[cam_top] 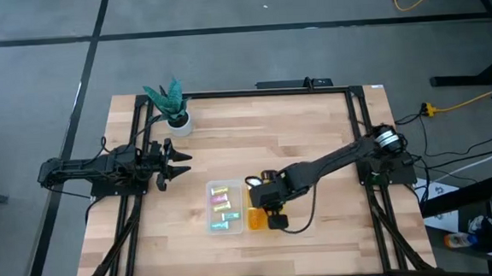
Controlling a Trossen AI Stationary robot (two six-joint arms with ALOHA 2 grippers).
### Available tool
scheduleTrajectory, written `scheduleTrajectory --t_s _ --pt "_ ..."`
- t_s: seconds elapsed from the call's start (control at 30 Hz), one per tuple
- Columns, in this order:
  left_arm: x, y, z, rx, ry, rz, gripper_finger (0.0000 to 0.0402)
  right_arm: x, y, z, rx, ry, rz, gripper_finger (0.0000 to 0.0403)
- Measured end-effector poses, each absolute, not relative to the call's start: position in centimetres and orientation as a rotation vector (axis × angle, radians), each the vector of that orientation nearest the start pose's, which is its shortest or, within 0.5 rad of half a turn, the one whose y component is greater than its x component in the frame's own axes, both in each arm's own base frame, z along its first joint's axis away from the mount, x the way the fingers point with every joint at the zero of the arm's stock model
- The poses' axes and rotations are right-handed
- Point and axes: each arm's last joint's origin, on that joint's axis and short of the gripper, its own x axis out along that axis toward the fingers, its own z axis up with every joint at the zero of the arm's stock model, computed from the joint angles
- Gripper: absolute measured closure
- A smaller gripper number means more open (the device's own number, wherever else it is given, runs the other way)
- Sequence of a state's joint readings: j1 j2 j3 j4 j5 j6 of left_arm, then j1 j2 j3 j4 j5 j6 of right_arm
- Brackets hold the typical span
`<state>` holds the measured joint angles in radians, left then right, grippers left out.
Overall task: Pick and place medicine bottles into bin by pill shape (circle, oval)
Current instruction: Return to Home Position
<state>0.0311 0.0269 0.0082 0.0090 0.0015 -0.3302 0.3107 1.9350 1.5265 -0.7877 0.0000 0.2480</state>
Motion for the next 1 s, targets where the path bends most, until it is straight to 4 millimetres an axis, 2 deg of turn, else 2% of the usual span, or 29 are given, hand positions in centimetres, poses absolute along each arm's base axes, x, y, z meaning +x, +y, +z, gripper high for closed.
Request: scheduleTrajectory --t_s 0.13,0.23,0.37,0.57,0.8,1.0 --pt "9.9 0.3 16.5 -0.33 0.005 0.031 0.0211 36.4 11.0 24.0 -0.019 1.174 0.126 0.0387" --pt "9.9 0.3 16.5 -0.33 0.005 0.031 0.0211 35.0 10.0 24.8 -0.045 1.096 0.145 0.0387" --pt "9.9 0.3 16.5 -0.33 0.004 0.031 0.0211 32.4 8.2 24.0 -0.051 0.974 0.155 0.0387" --pt "9.9 0.3 16.5 -0.33 0.004 0.031 0.0211 27.1 5.2 22.3 0.005 0.807 0.107 0.0386" --pt "9.9 0.3 16.5 -0.33 0.003 0.037 0.0211 21.8 3.0 21.6 -0.035 0.594 0.097 0.0386" --pt "9.9 0.3 16.5 -0.33 0.003 0.038 0.0211 18.4 1.7 21.1 -0.086 0.331 0.049 0.0386"
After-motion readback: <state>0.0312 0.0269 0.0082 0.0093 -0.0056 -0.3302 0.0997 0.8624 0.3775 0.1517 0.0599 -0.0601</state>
